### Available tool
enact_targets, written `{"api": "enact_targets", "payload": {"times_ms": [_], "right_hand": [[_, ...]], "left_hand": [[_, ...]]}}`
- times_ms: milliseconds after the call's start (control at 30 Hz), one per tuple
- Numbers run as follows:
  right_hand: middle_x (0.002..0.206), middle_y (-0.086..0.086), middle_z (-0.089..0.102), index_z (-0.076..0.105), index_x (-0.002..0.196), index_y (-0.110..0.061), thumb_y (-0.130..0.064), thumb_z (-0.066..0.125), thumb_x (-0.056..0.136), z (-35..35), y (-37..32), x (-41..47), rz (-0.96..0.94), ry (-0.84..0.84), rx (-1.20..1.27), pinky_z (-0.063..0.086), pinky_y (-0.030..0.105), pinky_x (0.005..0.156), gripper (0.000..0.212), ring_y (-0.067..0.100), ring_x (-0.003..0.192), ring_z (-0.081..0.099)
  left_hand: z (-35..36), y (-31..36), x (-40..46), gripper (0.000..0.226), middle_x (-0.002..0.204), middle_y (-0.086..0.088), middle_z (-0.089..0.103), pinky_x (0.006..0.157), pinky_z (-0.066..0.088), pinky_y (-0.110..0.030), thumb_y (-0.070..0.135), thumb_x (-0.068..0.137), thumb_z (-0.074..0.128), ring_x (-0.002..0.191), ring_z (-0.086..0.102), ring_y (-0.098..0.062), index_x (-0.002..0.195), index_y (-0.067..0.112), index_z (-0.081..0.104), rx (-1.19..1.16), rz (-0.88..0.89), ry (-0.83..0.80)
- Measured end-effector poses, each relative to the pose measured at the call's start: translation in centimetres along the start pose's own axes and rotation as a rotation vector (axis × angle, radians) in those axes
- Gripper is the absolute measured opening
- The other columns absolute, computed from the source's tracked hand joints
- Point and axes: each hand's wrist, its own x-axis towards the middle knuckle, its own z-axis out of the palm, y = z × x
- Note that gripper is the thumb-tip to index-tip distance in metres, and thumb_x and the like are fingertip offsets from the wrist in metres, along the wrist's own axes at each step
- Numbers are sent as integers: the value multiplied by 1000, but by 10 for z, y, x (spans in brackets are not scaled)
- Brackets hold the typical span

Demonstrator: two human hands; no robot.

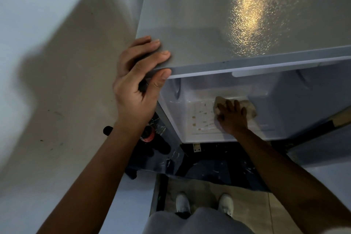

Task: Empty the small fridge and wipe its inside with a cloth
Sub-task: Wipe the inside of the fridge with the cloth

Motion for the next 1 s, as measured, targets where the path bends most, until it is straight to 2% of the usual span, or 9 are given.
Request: {"api": "enact_targets", "payload": {"times_ms": [233, 467, 700, 800, 1000], "right_hand": [[169, 4, 13, 28, 156, -31, -37, 40, 103, 24, -23, -36, -50, -9, 16, 12, 58, 122, 55, 34, 155, 6], [164, 10, 30, 42, 152, -24, -28, 58, 96, 60, 2, -100, -27, 137, 41, 19, 61, 121, 58, 38, 153, 21], [170, 5, 12, 24, 159, -28, -38, 37, 105, 35, 15, -50, 78, 86, 45, 4, 53, 125, 57, 31, 156, 4], [169, 5, 12, 22, 159, -28, -38, 36, 104, 17, 4, -21, 101, 54, 26, 9, 54, 124, 57, 34, 155, 5], [165, 9, 22, 33, 152, -26, -33, 43, 100, 3, -22, 2, 77, 62, 16, 19, 58, 118, 54, 39, 151, 13]], "left_hand": [[-1, 0, -1, 28, 121, -31, 63, 115, 46, -47, 15, 101, 65, 128, 57, -47, 114, -9, 71, -17, -10, -3], [1, -4, 0, 28, 121, -29, 64, 113, 46, -46, 16, 101, 65, 126, 58, -47, 114, -8, 71, -31, 6, 16], [1, -2, -1, 28, 121, -30, 64, 113, 47, -48, 16, 101, 65, 126, 58, -49, 113, -9, 71, -19, 4, 8], [2, -1, 0, 29, 120, -30, 64, 114, 46, -47, 16, 101, 65, 126, 57, -48, 113, -10, 71, -22, -9, 18], [0, 3, 2, 31, 120, -31, 63, 115, 46, -46, 17, 101, 63, 125, 57, -49, 112, -11, 71, -21, -29, 0]]}}
